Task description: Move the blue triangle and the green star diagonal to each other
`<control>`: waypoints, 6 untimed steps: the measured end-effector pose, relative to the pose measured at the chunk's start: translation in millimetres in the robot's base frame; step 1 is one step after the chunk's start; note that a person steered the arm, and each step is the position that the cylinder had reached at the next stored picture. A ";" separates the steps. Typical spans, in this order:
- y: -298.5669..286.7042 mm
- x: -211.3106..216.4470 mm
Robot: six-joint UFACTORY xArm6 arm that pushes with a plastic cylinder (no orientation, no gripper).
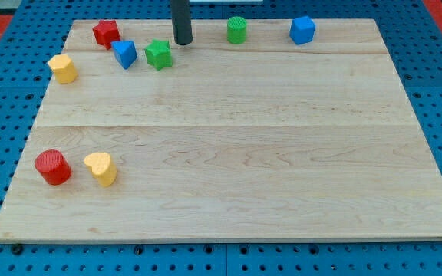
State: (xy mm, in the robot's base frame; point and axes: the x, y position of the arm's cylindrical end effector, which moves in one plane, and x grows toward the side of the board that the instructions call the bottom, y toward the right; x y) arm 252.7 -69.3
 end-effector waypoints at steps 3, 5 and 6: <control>1.8 39.4; -31.7 12.5; -32.6 -4.9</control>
State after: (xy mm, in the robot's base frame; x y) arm 247.8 -101.9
